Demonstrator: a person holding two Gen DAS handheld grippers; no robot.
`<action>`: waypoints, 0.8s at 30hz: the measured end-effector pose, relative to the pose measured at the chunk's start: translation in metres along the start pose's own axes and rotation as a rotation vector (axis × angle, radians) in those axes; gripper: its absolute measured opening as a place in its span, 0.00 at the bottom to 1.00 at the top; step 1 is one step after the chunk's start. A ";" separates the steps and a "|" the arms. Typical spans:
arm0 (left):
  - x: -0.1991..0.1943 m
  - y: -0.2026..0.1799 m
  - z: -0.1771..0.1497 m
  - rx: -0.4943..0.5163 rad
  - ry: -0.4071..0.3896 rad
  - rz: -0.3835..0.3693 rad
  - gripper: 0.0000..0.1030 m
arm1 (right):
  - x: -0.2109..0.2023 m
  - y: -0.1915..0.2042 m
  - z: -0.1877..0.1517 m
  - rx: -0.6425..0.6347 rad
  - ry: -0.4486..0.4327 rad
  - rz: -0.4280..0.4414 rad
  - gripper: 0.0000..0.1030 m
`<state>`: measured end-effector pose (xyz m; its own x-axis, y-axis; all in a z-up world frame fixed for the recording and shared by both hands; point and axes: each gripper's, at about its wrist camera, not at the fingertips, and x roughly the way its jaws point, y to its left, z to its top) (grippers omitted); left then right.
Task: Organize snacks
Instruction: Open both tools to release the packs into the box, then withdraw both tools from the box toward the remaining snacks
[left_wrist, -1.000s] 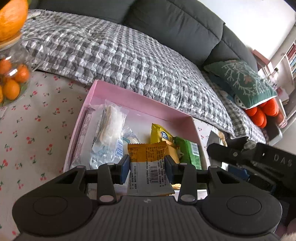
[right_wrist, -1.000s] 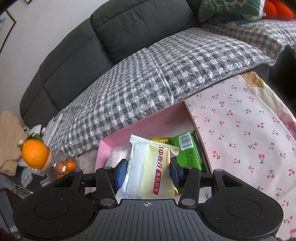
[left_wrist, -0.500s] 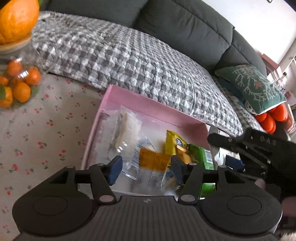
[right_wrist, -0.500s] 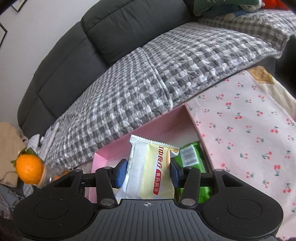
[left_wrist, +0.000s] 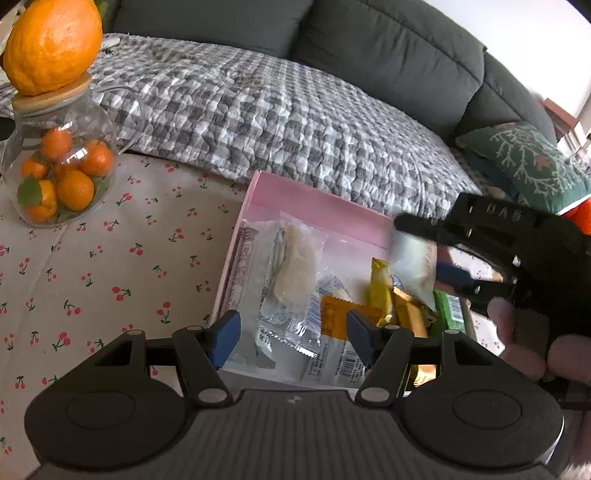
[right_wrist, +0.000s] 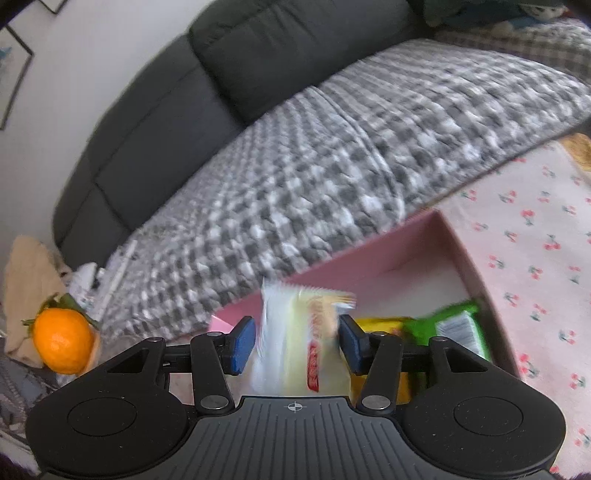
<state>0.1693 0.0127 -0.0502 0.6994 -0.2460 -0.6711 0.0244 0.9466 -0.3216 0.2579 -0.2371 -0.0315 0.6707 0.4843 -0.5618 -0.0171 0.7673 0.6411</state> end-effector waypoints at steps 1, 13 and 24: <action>0.000 0.000 0.000 0.001 0.003 0.004 0.59 | 0.000 0.001 0.000 0.001 -0.002 0.003 0.58; -0.005 0.000 -0.001 0.036 0.006 0.010 0.69 | -0.021 0.002 0.000 -0.001 0.010 -0.052 0.69; -0.038 -0.003 -0.007 0.086 -0.043 0.033 0.88 | -0.064 0.016 -0.019 -0.068 0.041 -0.133 0.80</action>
<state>0.1377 0.0182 -0.0279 0.7310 -0.2072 -0.6502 0.0607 0.9688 -0.2404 0.2004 -0.2475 0.0047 0.6393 0.3926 -0.6612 0.0181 0.8519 0.5234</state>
